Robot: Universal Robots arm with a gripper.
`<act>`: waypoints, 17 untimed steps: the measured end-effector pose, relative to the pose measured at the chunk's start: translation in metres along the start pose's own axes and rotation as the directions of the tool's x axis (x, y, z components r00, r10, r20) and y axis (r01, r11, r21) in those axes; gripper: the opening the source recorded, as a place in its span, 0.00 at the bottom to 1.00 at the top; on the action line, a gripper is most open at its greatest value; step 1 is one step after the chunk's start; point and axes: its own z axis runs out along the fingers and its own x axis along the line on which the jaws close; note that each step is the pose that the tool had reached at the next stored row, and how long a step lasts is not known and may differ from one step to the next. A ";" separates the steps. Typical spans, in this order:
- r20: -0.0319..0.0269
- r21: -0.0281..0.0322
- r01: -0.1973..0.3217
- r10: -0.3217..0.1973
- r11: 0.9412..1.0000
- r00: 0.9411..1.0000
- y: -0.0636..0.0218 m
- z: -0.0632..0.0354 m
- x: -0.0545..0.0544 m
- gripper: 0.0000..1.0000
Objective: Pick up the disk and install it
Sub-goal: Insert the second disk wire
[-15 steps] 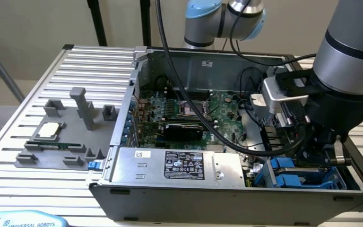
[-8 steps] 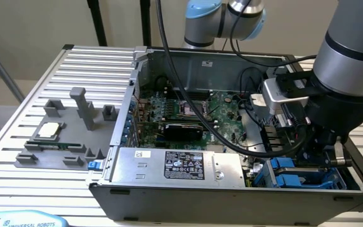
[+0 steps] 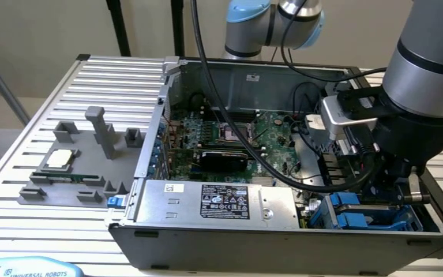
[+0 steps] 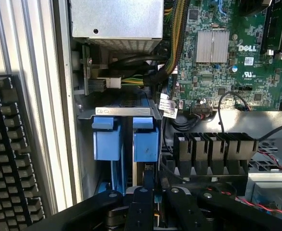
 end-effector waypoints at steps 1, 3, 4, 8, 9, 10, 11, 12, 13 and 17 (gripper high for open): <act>0.000 0.000 0.000 0.000 1.000 1.000 0.0000 0.0000 0.000 0.16; 0.000 0.000 0.000 0.000 1.000 1.000 0.0000 0.0000 0.000 0.16; 0.000 0.000 0.000 0.000 1.000 1.000 -0.0001 -0.0001 0.000 0.16; 0.000 0.000 0.000 0.000 1.000 1.000 -0.0004 -0.0017 0.000 0.16; 0.000 0.000 0.000 0.000 1.000 1.000 -0.0004 -0.0018 0.000 0.16; 0.000 0.000 0.000 0.000 1.000 1.000 -0.0004 -0.0018 0.000 0.16; 0.000 0.000 0.000 0.000 1.000 1.000 -0.0004 -0.0018 0.000 0.16; 0.000 0.000 0.000 0.000 1.000 1.000 -0.0004 -0.0019 0.000 0.16; -0.001 0.000 0.000 0.000 1.000 1.000 -0.0004 -0.0020 0.000 0.16; -0.004 0.000 0.001 -0.001 1.000 1.000 -0.0004 -0.0018 0.000 0.16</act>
